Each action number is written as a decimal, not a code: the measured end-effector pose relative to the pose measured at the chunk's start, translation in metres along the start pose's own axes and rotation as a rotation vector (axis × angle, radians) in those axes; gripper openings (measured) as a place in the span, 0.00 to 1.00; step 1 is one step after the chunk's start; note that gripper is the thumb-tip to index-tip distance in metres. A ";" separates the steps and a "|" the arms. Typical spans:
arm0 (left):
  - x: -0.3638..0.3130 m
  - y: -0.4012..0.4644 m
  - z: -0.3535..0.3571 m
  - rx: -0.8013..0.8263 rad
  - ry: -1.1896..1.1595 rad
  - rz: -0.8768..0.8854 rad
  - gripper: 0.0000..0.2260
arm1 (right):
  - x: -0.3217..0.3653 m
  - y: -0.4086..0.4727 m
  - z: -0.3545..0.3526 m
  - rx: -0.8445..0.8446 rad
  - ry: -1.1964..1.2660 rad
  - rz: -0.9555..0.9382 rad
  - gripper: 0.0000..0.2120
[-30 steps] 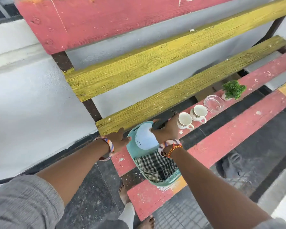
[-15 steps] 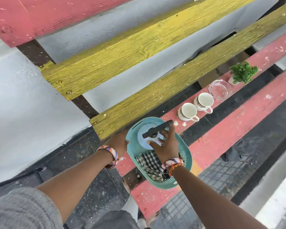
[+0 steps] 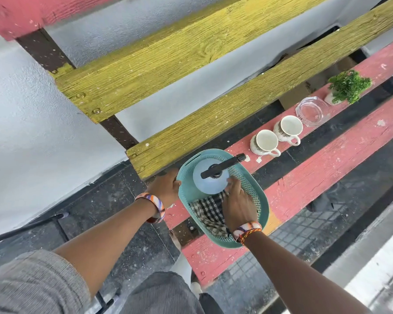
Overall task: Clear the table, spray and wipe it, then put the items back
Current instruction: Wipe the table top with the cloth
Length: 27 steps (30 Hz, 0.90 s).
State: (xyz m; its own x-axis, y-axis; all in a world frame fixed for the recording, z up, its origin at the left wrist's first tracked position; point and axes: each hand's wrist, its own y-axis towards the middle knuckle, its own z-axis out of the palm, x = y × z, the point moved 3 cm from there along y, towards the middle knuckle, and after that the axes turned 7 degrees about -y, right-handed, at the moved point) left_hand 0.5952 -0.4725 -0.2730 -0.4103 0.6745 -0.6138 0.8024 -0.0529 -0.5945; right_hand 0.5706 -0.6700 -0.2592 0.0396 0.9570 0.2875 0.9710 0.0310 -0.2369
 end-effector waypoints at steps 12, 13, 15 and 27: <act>0.007 -0.014 0.009 -0.070 -0.002 0.072 0.15 | 0.031 0.004 0.047 0.545 -0.489 -0.590 0.31; 0.008 -0.014 0.009 -0.063 0.011 0.071 0.15 | 0.032 0.004 0.048 0.520 -0.500 -0.587 0.29; 0.009 -0.014 0.007 -0.053 0.028 0.067 0.14 | 0.034 0.004 0.045 0.497 -0.529 -0.589 0.24; 0.010 -0.061 0.010 0.228 0.220 -0.159 0.17 | 0.001 -0.010 -0.013 0.529 -0.234 -0.375 0.19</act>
State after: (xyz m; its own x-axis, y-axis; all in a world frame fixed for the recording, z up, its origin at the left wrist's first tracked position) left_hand 0.5376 -0.4704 -0.2477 -0.3993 0.8285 -0.3925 0.6087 -0.0806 -0.7893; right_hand 0.5639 -0.6728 -0.2445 -0.3868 0.8891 0.2446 0.6611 0.4523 -0.5987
